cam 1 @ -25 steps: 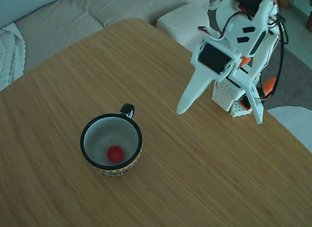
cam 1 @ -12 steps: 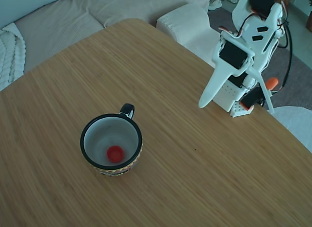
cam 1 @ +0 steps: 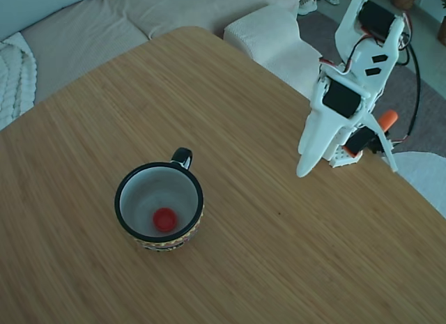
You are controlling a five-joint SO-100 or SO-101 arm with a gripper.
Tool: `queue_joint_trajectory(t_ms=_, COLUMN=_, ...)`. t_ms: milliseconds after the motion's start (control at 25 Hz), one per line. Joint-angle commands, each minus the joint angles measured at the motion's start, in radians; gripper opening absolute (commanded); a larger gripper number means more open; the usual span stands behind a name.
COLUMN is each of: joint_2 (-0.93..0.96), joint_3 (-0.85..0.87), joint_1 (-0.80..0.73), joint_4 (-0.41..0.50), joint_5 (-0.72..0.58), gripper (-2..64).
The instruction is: Grasp a red cap and put it in the cup.
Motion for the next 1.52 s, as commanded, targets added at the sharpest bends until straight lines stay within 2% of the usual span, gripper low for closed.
queue_joint_trajectory(t_ms=0, joint_2=0.008, joint_3=0.011, joint_1=-0.006, joint_4=-0.035, joint_5=0.011, gripper=31.6)
queue_joint_trajectory(t_ms=200, joint_2=0.103, joint_3=0.075, joint_1=-0.008, joint_4=-0.072, joint_5=0.009, gripper=31.6)
queue_joint_trajectory(t_ms=480, joint_2=0.244, joint_3=0.163, joint_1=-0.008, joint_4=-0.066, joint_5=0.009, gripper=31.6)
queue_joint_trajectory(t_ms=1280, joint_2=0.253, joint_3=0.178, joint_1=0.002, joint_4=-0.077, joint_5=0.032, gripper=31.6)
queue_joint_trajectory(t_ms=1480, joint_2=0.253, joint_3=0.179, joint_1=0.005, joint_4=-0.089, joint_5=0.075, gripper=31.6)
